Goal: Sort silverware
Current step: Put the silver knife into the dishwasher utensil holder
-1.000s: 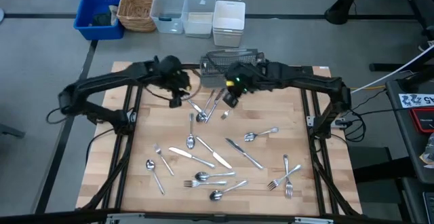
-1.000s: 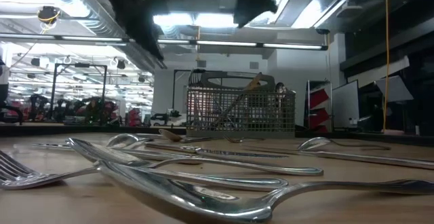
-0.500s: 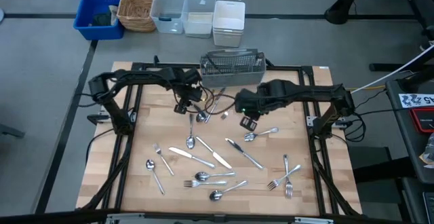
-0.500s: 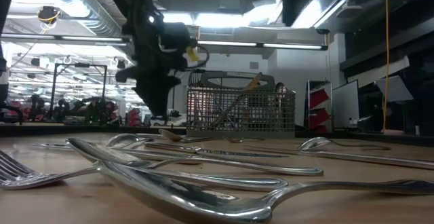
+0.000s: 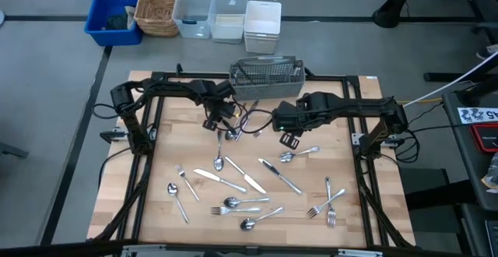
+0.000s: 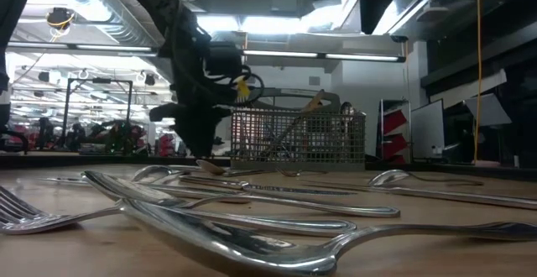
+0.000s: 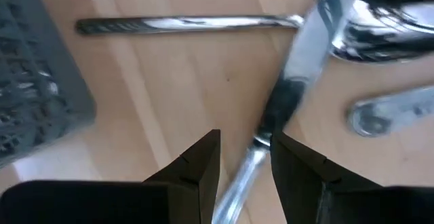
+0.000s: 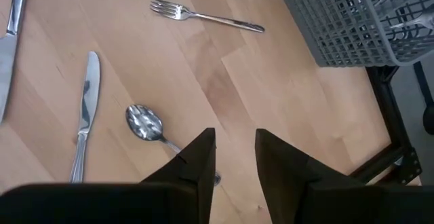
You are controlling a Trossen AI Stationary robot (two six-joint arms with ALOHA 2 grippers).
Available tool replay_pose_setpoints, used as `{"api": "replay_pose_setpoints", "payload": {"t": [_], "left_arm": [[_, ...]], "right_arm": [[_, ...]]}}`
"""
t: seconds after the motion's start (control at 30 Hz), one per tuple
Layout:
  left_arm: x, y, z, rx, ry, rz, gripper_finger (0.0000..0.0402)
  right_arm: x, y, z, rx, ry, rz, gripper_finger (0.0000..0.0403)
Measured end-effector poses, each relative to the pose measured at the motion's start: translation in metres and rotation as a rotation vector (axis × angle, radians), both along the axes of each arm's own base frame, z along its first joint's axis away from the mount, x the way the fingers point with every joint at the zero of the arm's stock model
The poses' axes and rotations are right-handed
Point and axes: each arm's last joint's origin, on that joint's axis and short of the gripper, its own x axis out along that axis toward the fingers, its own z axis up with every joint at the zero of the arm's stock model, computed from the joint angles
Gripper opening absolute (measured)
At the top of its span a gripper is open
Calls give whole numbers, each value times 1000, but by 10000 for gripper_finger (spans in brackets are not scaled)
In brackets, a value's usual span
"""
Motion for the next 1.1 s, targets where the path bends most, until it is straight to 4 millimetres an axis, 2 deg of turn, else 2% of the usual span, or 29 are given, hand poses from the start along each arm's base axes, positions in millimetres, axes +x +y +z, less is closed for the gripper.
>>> {"api": "replay_pose_setpoints", "payload": {"t": [0.27, 0.53, 0.87, 1.1], "left_arm": [[-7, 7, -1, -16, 30, 29, 116], [-9, 12, -5, -31, 34, 41, 116], [-5, 13, -24, -71, 76, 37, 116], [-5, 14, -24, -64, 75, 23, 92]], "right_arm": [[-3, 0, 3, -5, 2, 42, 105], [-21, -3, 23, -62, -66, 39, 105], [-59, -8, 56, -155, -197, 15, 105], [-102, -21, 85, -284, -312, -41, 105]]}}
